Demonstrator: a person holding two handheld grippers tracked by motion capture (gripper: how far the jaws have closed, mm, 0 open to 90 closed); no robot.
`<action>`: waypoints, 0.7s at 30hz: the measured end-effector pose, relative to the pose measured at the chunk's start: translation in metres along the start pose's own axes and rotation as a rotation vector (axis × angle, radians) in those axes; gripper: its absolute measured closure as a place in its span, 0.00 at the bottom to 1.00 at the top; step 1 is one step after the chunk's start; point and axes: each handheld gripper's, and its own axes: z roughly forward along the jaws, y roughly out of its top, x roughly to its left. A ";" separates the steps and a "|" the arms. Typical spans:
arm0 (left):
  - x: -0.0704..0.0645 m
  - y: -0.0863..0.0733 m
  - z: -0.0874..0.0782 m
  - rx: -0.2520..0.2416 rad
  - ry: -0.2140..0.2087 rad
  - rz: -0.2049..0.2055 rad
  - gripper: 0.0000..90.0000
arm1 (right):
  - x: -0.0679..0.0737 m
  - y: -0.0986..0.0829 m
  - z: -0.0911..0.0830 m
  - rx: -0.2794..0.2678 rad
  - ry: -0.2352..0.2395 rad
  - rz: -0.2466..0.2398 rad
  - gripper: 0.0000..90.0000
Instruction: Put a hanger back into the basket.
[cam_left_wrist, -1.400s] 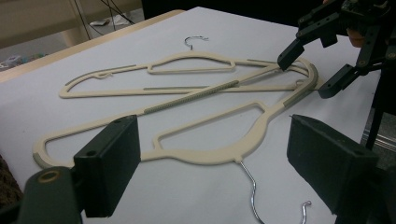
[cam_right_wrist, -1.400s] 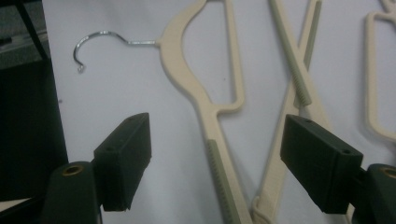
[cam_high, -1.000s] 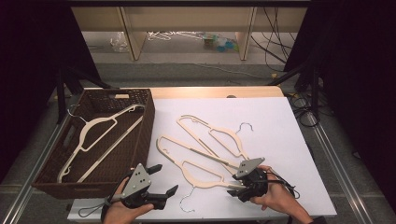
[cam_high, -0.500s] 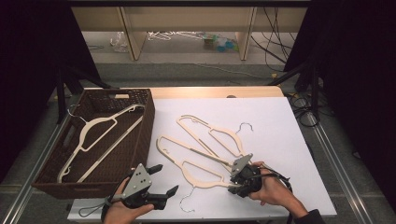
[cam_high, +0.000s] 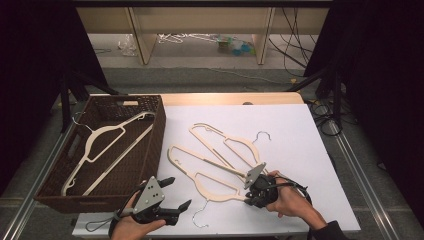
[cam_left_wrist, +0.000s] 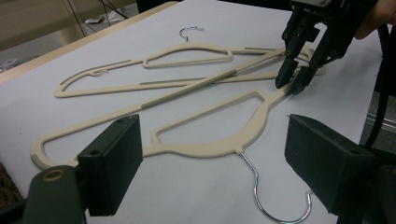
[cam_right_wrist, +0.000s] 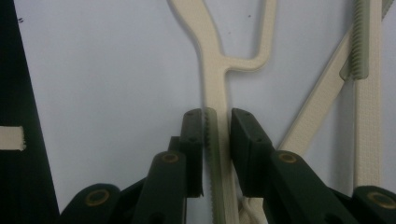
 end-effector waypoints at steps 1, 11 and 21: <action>0.000 0.000 0.001 -0.001 -0.003 -0.001 0.21 | 0.000 0.000 0.000 0.000 -0.001 0.002 0.84; -0.004 -0.002 0.011 0.046 -0.005 0.020 0.23 | -0.004 0.000 0.001 -0.001 0.023 0.000 0.83; 0.000 -0.004 0.031 0.123 0.001 0.070 0.25 | -0.003 0.004 -0.001 0.028 0.022 -0.031 0.87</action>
